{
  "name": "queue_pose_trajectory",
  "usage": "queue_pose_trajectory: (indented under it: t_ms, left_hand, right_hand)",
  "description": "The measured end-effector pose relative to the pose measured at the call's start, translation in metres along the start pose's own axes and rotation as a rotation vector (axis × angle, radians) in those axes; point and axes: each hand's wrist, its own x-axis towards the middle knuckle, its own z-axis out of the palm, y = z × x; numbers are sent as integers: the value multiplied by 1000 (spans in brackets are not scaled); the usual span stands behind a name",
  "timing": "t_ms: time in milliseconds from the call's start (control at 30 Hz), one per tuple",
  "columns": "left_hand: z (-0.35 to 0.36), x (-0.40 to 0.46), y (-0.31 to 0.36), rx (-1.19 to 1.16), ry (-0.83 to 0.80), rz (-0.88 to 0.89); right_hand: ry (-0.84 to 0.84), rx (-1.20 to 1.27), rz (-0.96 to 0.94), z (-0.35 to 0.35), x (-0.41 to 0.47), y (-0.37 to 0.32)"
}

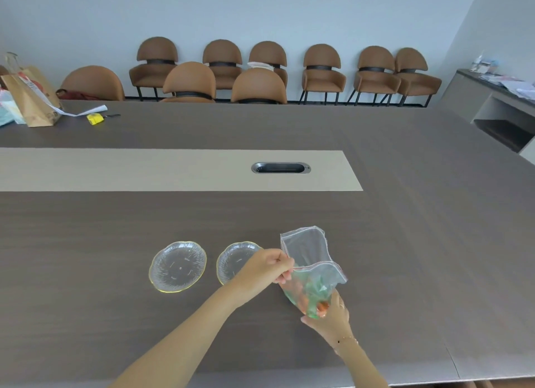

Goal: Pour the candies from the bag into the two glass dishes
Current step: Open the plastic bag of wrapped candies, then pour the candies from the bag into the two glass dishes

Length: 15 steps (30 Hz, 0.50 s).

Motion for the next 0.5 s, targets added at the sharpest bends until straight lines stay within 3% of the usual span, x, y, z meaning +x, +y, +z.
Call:
queue_pose_trajectory:
  t_ms: [100,267,433,500]
  left_hand:
    - [-6,2,-9,3,14,-11]
    - [-11,2,-11,-1,55,-41]
    - [-16,12,-15,-160,139,-229]
    - [-16,14,-23,-160,182,-258]
  right_hand:
    - [123,128,28,15,7,-10]
    - [103,262,-7,1,15,-17]
    - [25,281,-60,-31,12,-34]
    - [-85,276,-125,-50,10,-41]
